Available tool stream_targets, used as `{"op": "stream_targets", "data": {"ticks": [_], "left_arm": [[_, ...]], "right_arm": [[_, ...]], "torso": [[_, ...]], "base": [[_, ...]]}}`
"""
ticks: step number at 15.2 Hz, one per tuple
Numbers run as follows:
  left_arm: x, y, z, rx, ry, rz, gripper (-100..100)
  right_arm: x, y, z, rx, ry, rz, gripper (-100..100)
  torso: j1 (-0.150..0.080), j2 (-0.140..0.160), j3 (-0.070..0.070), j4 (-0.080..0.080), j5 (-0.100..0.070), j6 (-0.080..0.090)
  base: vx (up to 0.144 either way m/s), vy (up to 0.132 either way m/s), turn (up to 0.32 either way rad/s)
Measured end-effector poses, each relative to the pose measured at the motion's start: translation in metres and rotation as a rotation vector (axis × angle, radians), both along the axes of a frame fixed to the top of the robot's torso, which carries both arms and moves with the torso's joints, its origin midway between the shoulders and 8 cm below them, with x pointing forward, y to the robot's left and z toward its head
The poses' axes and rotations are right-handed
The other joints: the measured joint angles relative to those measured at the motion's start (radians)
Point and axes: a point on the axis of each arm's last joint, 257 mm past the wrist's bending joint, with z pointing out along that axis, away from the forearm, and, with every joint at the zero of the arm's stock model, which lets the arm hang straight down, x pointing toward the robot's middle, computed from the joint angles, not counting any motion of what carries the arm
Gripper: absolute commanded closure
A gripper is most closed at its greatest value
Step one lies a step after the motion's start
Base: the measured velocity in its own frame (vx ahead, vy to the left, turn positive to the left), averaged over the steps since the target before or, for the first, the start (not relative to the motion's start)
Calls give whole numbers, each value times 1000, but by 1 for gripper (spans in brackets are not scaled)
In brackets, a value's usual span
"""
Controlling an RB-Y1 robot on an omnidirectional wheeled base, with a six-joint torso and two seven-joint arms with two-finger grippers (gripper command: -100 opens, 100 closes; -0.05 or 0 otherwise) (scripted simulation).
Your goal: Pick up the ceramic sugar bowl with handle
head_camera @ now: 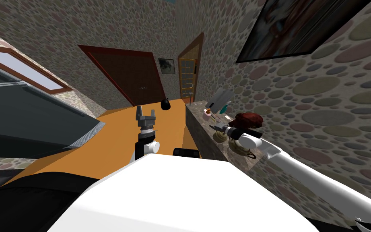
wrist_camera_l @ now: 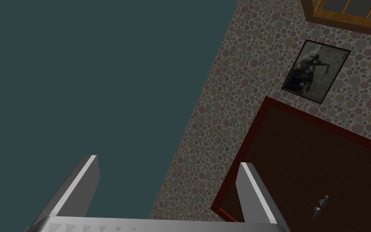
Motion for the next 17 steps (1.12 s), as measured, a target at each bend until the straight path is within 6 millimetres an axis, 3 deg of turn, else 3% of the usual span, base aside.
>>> {"op": "stream_targets", "data": {"ticks": [17], "left_arm": [[0,0,0,0,0,0,0]], "right_arm": [[-24,-42,-23,233,423,-201,-100]], "torso": [[0,0,0,0,0,0]], "base": [[13,2,-14]]}}
